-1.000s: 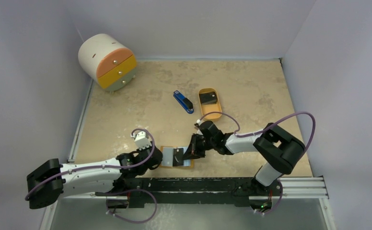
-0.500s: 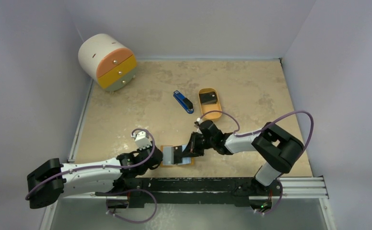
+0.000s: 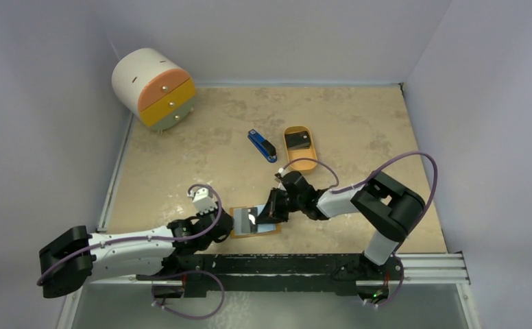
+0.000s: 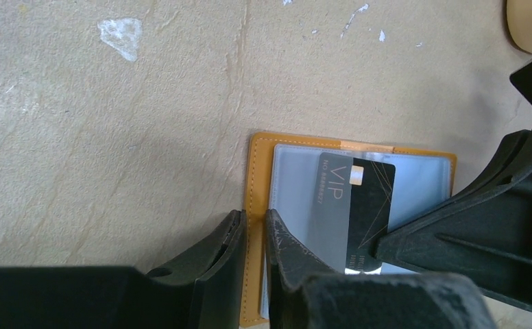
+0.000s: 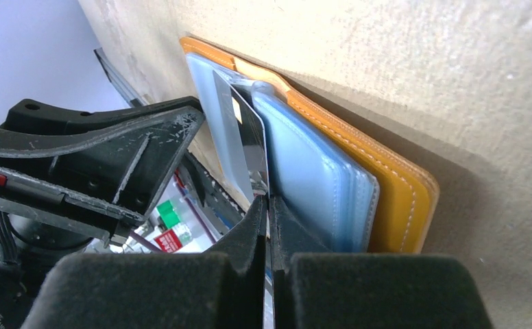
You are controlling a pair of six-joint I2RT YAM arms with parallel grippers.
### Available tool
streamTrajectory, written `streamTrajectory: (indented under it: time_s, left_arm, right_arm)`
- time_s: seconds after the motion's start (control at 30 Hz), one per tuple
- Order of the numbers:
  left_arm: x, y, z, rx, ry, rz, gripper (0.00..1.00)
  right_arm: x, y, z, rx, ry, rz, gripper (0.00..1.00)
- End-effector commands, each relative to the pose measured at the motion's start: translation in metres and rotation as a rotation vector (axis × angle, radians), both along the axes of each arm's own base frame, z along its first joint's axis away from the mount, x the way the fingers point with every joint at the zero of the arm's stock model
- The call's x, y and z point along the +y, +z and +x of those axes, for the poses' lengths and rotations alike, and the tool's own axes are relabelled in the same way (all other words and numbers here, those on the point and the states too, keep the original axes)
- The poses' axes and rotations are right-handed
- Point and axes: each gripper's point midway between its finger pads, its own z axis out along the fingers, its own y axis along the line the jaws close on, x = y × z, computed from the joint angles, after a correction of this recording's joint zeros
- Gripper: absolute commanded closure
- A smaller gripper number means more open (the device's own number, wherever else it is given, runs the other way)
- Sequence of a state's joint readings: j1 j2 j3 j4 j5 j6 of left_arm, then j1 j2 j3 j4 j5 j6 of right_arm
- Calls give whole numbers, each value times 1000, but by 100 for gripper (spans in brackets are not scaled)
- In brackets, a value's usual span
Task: Put the credit cards into the card holder
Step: Insert the credit card into the card holder.
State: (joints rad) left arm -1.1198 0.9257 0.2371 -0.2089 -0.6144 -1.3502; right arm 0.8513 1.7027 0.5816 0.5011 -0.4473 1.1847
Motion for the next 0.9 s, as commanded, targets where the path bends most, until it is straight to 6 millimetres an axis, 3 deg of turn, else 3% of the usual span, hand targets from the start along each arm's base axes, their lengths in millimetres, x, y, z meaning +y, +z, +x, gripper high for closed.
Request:
streamTrajectory:
  time_s: [0.0, 0.13, 0.33, 0.53, 0.87]
  left_arm:
    - [1, -11, -8, 40, -18, 7, 84]
    - [0, -10, -7, 37, -18, 7, 84]
    - [0, -9, -6, 32, -16, 9, 84]
    - [-3, -7, -4, 24, -19, 5, 85]
    - [-6, -3, -2, 16, -26, 10, 84]
  right_arm:
    - [15, 15, 8, -52, 24, 41, 100]
    - [15, 18, 9, -68, 31, 35, 99]
    - [16, 23, 11, -97, 50, 24, 82]
    - [20, 24, 13, -121, 72, -2, 73]
    - [30, 25, 13, -159, 119, -38, 70]
